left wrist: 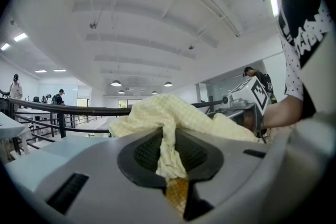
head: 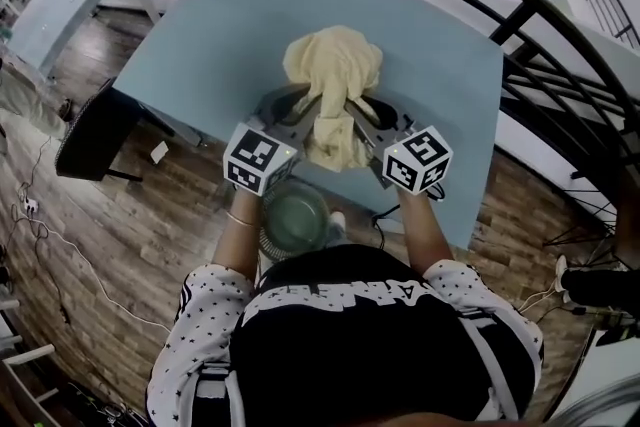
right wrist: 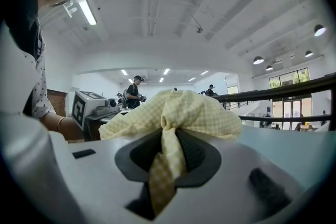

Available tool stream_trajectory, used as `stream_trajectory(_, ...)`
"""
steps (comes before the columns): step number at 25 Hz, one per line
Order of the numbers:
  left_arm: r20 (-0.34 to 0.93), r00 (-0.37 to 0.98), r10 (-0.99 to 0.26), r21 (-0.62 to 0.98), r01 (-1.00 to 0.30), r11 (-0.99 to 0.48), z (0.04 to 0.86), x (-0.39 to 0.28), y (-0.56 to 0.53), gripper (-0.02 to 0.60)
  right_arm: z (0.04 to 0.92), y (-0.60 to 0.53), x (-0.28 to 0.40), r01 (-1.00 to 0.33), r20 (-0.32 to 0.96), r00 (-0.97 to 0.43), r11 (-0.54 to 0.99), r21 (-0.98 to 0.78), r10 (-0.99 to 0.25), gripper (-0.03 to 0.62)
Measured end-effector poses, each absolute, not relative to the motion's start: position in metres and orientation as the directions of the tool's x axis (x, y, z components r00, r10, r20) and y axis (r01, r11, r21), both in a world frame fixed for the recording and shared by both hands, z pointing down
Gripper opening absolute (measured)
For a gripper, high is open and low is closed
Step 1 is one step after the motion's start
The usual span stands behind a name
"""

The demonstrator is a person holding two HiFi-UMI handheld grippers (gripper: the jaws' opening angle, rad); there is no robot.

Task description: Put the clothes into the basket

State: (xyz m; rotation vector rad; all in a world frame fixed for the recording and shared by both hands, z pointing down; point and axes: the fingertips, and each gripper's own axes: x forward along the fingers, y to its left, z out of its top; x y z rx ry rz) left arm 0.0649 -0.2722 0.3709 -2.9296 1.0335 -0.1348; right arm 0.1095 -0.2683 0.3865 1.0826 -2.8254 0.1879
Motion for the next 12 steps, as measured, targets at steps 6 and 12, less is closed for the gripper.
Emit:
stream_trajectory(6, 0.041, 0.775, -0.631, -0.093, -0.626, -0.774, 0.35, 0.061, -0.266, 0.075, 0.364, -0.264, 0.105, -0.668, 0.123, -0.74, 0.744, -0.026, -0.661, 0.078)
stream_trajectory(12, 0.043, 0.772, -0.634, -0.116, -0.627, -0.771, 0.34, 0.06, -0.262, 0.075, 0.355, -0.26, 0.104, -0.672, 0.12, -0.736, 0.74, -0.011, -0.666, 0.078)
